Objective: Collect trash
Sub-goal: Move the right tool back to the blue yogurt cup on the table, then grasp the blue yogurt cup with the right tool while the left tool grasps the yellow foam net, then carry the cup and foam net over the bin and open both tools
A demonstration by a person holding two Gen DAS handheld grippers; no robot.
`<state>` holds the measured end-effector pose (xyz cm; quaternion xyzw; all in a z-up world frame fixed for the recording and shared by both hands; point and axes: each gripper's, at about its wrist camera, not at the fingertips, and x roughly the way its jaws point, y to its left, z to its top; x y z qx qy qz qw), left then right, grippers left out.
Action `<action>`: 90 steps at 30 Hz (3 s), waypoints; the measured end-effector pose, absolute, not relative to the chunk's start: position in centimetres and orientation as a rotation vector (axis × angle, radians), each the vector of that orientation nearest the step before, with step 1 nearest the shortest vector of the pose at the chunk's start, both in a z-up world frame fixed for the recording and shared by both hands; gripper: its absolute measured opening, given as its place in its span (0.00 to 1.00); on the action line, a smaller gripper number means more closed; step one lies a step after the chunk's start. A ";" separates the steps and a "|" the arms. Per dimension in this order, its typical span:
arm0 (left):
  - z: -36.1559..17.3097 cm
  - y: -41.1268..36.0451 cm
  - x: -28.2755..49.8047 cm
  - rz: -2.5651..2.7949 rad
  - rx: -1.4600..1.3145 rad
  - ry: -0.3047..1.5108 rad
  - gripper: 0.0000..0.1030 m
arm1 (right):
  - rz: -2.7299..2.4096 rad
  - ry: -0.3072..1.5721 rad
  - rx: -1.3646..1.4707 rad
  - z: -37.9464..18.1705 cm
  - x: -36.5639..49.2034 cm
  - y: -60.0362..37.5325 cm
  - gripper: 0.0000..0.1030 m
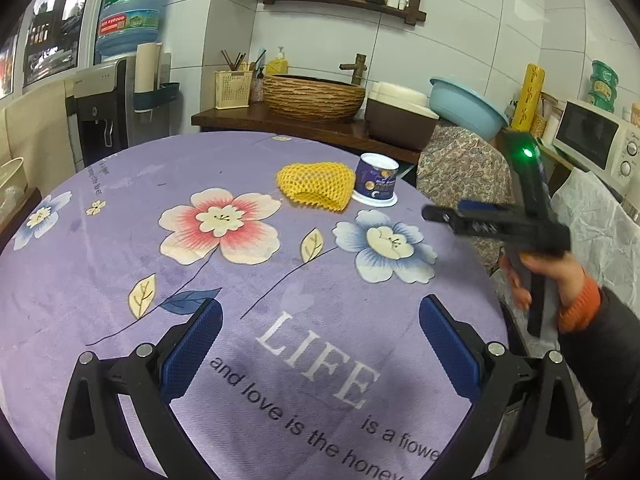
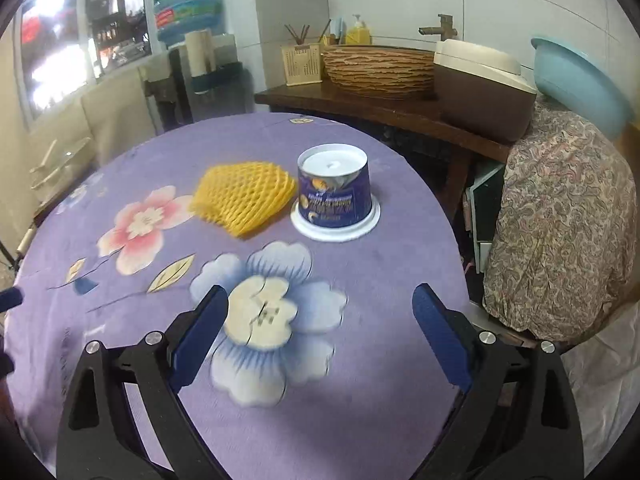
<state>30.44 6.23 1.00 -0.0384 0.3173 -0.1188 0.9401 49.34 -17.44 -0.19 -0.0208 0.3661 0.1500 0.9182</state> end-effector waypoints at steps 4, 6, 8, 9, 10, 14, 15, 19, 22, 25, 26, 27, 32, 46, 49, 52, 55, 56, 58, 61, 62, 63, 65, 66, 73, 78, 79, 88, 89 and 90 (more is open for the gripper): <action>1.0 7.3 30.4 -0.241 -0.087 0.651 0.95 | 0.281 0.778 -0.024 -0.8 53.2 -16.9 0.90; 0.9 7.6 30.6 -0.241 -0.084 0.656 0.95 | 0.250 0.782 -0.019 -1.0 54.9 -16.8 0.90; 0.8 7.8 30.8 -0.239 -0.076 0.661 0.95 | 0.260 0.783 0.006 -1.1 56.2 -16.8 0.90; 0.7 7.9 30.9 -0.239 -0.071 0.662 0.95 | 0.267 0.789 0.017 -1.2 56.7 -16.8 0.90; 0.7 7.9 31.0 -0.240 -0.066 0.663 0.95 | 0.263 0.791 0.020 -1.2 57.1 -16.7 0.90; 0.6 7.9 31.5 -0.246 -0.056 0.669 0.95 | 0.245 0.808 0.013 -1.6 59.0 -16.0 0.90; 0.6 7.9 31.7 -0.249 -0.054 0.673 0.95 | 0.244 0.811 0.016 -1.7 59.3 -15.9 0.90; 0.6 7.4 32.7 -0.260 -0.038 0.682 0.95 | 0.248 0.819 0.020 -2.0 60.8 -15.0 0.90; 0.8 7.4 34.0 -0.245 -0.028 0.679 0.95 | 0.239 0.812 0.007 -2.1 61.4 -14.6 0.89; 0.8 7.4 35.3 -0.248 -0.034 0.688 0.95 | 0.247 0.833 0.024 -2.7 61.9 -14.6 0.70; 0.8 7.3 35.8 -0.248 -0.028 0.685 0.95 | 0.248 0.826 0.027 -2.7 61.8 -14.7 0.70; 0.8 7.2 36.1 -0.249 -0.020 0.682 0.95 | 0.250 0.821 0.015 -2.7 61.7 -14.6 0.69; 0.5 6.0 38.8 -0.245 0.035 0.662 0.95 | 0.256 0.783 0.017 -1.9 60.6 -14.9 0.69; -0.8 -0.1 51.5 -0.245 0.122 0.751 0.95 | 0.274 0.728 -0.004 2.4 52.1 -21.2 0.69; -1.4 -1.8 54.3 -0.228 0.159 0.802 0.95 | 0.272 0.736 0.028 2.5 50.2 -22.6 0.69; -2.6 -2.7 56.0 -0.191 0.169 0.855 0.93 | 0.273 0.719 0.028 2.7 48.1 -23.6 0.69; -3.5 -2.8 56.5 -0.194 0.154 0.888 0.66 | 0.267 0.709 0.008 2.6 46.5 -24.2 0.69; -3.8 -2.8 56.4 -0.184 0.152 0.893 0.62 | 0.265 0.711 0.012 2.4 46.0 -24.6 0.69; -3.6 -2.7 55.8 -0.183 0.153 0.864 0.42 | 0.261 0.713 0.025 2.1 45.3 -25.2 0.69; -3.3 -2.9 55.1 -0.203 0.149 0.853 0.19 | 0.262 0.711 0.062 1.5 44.1 -26.0 0.69; -3.2 -3.1 54.9 -0.203 0.160 0.849 0.17 | 0.262 0.707 0.067 1.4 43.7 -26.1 0.69; -3.1 -3.2 54.9 -0.201 0.170 0.844 0.16 | 0.257 0.698 0.064 1.2 43.2 -26.1 0.69; -3.0 -3.4 54.3 -0.206 0.179 0.826 0.14 | 0.253 0.682 0.054 0.9 42.3 -26.1 0.69; -2.9 -3.5 53.7 -0.218 0.173 0.812 0.14 | 0.251 0.671 0.053 0.7 41.8 -26.2 0.69; -0.1 -4.9 47.4 -0.323 0.178 0.683 0.14 | 0.204 0.627 0.072 -0.1 37.6 -28.2 0.69; 1.7 -6.7 42.0 -0.425 0.171 0.636 0.14 | 0.163 0.604 0.072 -0.4 33.5 -30.0 0.69; 1.9 -7.1 40.9 -0.444 0.169 0.635 0.14 | 0.146 0.598 0.066 -0.6 32.3 -30.4 0.69; 1.5 -11.6 32.4 -0.592 0.119 0.646 0.14 | 0.008 0.690 0.070 -7.7 26.4 -34.5 0.70; 1.4 -12.1 31.8 -0.602 0.120 0.648 0.14 | 0.005 0.710 0.076 -8.9 26.4 -34.9 0.70; 1.1 -13.1 31.1 -0.620 0.117 0.655 0.14 | 0.008 0.739 0.077 -10.5 26.3 -35.3 0.70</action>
